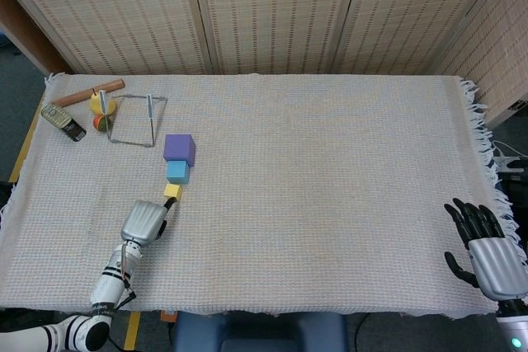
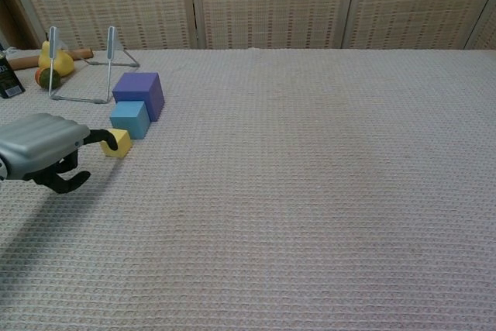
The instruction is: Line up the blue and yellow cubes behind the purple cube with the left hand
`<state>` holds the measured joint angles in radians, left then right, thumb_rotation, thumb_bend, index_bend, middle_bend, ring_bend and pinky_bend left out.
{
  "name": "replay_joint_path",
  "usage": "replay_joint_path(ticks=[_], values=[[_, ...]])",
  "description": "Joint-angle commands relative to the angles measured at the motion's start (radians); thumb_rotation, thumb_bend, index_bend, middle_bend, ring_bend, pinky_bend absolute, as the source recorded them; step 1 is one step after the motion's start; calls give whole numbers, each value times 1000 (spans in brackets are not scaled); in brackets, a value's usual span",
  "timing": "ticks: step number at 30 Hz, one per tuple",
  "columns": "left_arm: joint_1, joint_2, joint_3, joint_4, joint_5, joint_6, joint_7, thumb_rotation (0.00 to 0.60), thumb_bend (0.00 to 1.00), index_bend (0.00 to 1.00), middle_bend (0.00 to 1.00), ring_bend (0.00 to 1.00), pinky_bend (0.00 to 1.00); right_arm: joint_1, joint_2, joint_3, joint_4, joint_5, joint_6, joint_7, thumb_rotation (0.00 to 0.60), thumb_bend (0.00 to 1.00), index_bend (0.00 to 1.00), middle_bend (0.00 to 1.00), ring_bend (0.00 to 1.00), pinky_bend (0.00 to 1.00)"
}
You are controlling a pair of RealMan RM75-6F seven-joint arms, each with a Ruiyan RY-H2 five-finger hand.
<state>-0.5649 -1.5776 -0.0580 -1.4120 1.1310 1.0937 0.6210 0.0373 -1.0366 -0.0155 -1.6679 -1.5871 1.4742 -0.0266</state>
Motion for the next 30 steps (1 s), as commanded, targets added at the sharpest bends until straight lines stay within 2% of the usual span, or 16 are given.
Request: replay_joint_path(ticks=[1, 30], values=[[-4, -2, -3, 6, -8, -10, 4, 600, 556, 196, 1000, 1000, 1000, 0, 0, 1, 0, 2, 0, 0, 600, 129, 0, 0, 0, 0], [-35, -37, -23, 73, -56, -61, 16, 600, 559, 186, 1000, 1000, 1000, 1, 0, 8, -1, 17, -5, -2, 600, 129, 0, 0, 0, 0]])
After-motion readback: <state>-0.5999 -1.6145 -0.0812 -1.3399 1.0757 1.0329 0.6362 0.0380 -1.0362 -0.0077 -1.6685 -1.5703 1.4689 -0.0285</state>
